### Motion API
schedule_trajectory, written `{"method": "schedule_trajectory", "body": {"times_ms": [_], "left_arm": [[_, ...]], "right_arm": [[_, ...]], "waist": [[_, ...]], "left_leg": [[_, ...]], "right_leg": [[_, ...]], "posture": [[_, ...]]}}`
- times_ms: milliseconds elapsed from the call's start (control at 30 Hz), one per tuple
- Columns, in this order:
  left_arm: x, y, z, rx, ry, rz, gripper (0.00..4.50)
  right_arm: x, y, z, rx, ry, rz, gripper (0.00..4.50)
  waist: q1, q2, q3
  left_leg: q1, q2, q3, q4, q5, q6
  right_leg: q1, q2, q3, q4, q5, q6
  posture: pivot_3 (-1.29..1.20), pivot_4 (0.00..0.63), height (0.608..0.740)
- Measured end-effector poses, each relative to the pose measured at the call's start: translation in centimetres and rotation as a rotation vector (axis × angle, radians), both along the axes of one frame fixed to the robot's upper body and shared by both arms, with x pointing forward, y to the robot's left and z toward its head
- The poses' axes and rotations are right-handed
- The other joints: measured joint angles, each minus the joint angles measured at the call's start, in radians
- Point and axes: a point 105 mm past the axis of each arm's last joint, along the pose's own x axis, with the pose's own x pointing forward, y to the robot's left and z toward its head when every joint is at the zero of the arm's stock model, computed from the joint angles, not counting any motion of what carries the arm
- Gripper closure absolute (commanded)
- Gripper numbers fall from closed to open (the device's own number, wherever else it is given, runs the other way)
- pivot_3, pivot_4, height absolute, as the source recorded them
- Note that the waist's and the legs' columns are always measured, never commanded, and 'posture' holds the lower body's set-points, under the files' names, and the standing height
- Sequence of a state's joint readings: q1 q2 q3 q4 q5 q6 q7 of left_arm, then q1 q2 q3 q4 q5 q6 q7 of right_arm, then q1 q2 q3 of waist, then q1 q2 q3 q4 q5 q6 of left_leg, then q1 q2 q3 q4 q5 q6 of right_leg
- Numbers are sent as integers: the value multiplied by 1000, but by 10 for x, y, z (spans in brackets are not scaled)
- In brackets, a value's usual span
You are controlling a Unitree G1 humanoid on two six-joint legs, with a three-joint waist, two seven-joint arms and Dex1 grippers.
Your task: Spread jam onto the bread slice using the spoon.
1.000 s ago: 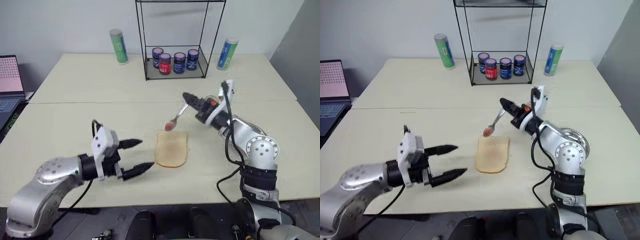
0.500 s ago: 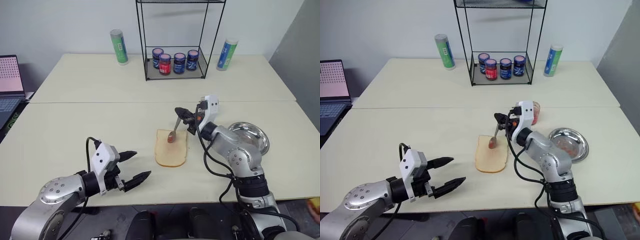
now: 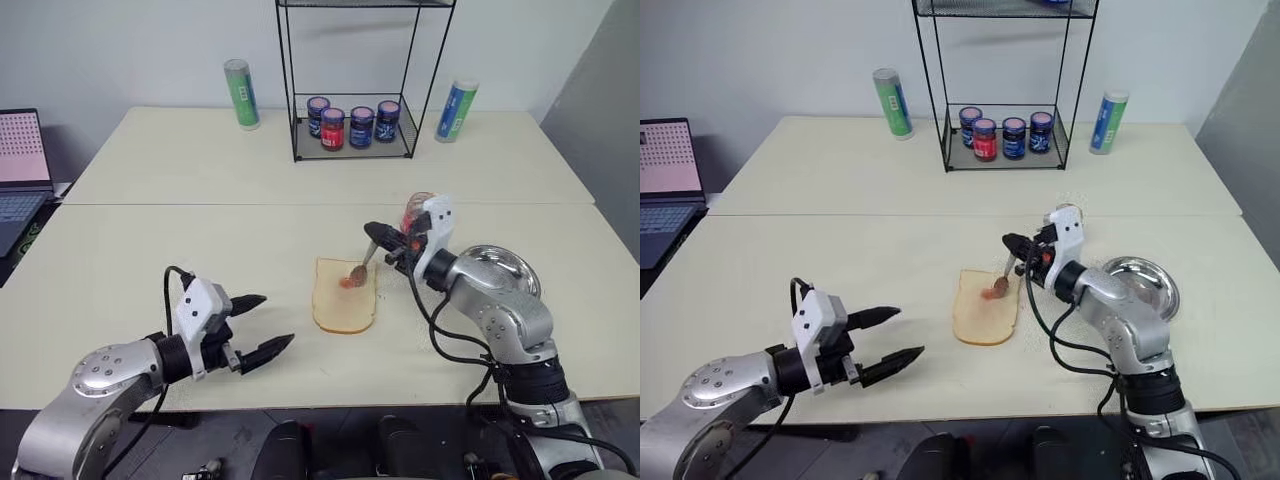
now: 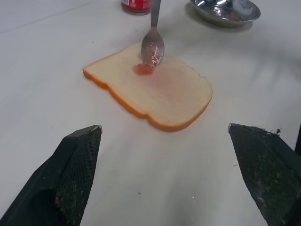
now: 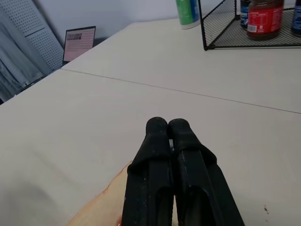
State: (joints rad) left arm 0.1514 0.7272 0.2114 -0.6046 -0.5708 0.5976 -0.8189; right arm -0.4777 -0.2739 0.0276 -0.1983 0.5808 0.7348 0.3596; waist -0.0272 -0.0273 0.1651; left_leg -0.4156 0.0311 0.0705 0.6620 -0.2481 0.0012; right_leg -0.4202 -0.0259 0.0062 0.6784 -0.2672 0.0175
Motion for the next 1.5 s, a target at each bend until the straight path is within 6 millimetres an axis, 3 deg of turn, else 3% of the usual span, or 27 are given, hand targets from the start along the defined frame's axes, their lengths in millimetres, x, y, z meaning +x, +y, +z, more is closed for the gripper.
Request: {"method": "schedule_trajectory", "body": {"times_ms": [167, 300, 633, 800, 1033, 1133, 1267, 1400, 1500], "left_arm": [[6, -1, 5, 0, -21, -7, 0], [6, -3, 7, -4, -23, -16, 0], [6, -12, 8, -8, -16, -71, 0], [6, -13, 9, -7, -18, -84, 0], [9, -16, 9, -8, -15, -107, 0], [10, -15, 8, -10, -8, -109, 0], [11, -14, 7, -10, -4, -106, 0], [11, -17, 7, -11, -4, -117, 0], [11, -17, 7, -11, -4, -117, 0]], "right_arm": [[2, 11, 14, 177, 90, 0, 4467], [3, 18, 12, 276, 184, -6, 4467], [17, 12, -37, 384, 438, -103, 4467], [12, -4, -42, 349, 424, -112, 4467], [10, -37, -36, 335, 398, -180, 4467], [8, -42, -33, 342, 404, -187, 4467], [8, -36, -27, 387, 422, -173, 4467], [13, -7, -4, 475, 408, -106, 4467], [18, 12, -6, 492, 436, -75, 4467]], "waist": [[-4, 0, 0], [-4, 0, 0], [-4, 0, 0], [-2, 0, 0], [-1, 0, 0], [-2, 0, 0], [-3, 0, 0], [-7, 0, 0], [-6, 0, 0]], "left_leg": [[0, 2, 0, 0, 0, 0], [0, 1, 0, 0, 0, 0], [0, 1, 0, -1, 0, 0], [0, 0, 0, 0, 0, 0], [0, 0, 0, 0, 0, 0], [0, 1, 0, 0, 0, 0], [0, 1, 0, -1, 0, 0], [0, 2, 0, -1, 0, 0], [0, 2, 0, -1, 0, 0]], "right_leg": [[0, 1, 0, 0, 0, 0], [0, 1, 0, 0, 0, 0], [0, 1, 0, 0, 0, 0], [0, 1, 0, 0, 0, 0], [0, 1, 0, 0, 0, 0], [0, 1, 0, 0, 0, 0], [-1, 2, 0, 0, 0, 0], [-1, 3, 1, 1, 0, 0], [-1, 3, 0, 0, 0, 0]], "posture": [[0, 150, 740], [0, 150, 740], [0, 150, 740], [0, 150, 740], [0, 150, 740], [0, 150, 740], [0, 150, 740], [0, 150, 740], [0, 150, 740]]}}
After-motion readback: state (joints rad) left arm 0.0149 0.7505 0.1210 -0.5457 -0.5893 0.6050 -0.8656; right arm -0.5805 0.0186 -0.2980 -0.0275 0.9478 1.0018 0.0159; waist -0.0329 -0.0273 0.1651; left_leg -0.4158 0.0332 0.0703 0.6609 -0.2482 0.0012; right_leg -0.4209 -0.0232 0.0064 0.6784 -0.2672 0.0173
